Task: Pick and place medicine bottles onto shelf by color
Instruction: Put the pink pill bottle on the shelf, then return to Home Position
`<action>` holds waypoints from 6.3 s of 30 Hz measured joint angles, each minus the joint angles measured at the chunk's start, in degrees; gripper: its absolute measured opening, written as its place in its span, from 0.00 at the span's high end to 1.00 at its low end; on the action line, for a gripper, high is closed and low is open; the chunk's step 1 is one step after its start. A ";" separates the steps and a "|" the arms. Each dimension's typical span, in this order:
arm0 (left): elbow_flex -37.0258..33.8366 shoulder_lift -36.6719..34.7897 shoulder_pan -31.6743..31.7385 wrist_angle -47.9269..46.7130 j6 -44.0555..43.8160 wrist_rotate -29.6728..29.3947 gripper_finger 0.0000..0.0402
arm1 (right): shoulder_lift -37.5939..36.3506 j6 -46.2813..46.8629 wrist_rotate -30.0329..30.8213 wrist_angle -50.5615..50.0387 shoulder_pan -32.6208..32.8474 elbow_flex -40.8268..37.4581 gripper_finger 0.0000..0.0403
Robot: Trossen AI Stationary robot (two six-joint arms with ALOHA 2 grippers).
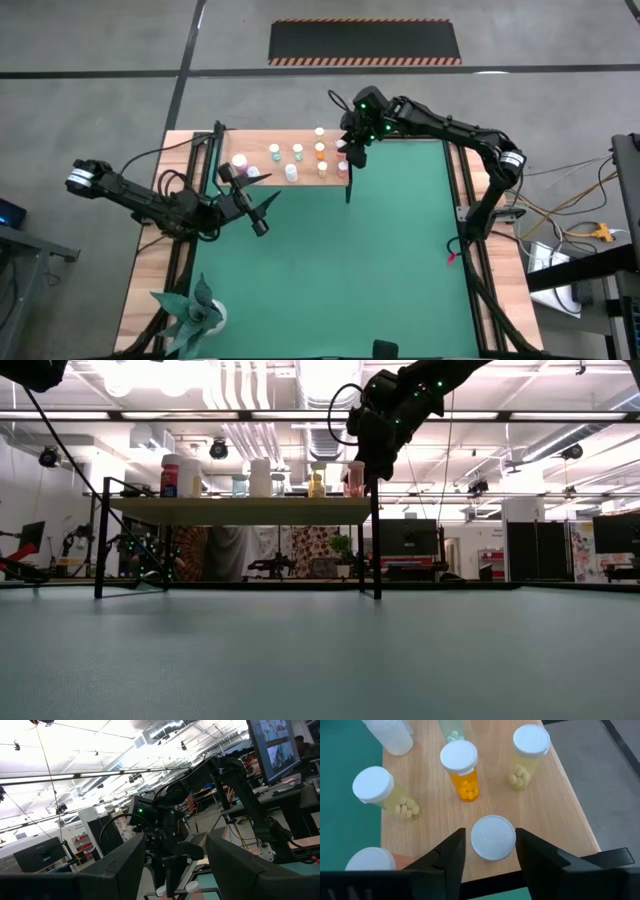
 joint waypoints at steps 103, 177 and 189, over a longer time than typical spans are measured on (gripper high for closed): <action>-23.97 -51.59 -1.29 -37.69 -27.37 20.02 0.95 | -93.29 3.09 9.60 48.20 29.75 -87.73 0.49; -27.21 -49.18 -1.26 -36.41 -27.03 19.62 0.95 | -91.43 -0.04 11.03 49.03 29.77 -87.84 0.64; -27.21 -49.11 -1.26 -36.43 -27.03 19.62 0.95 | -91.43 -0.02 11.03 49.03 29.76 -87.84 0.62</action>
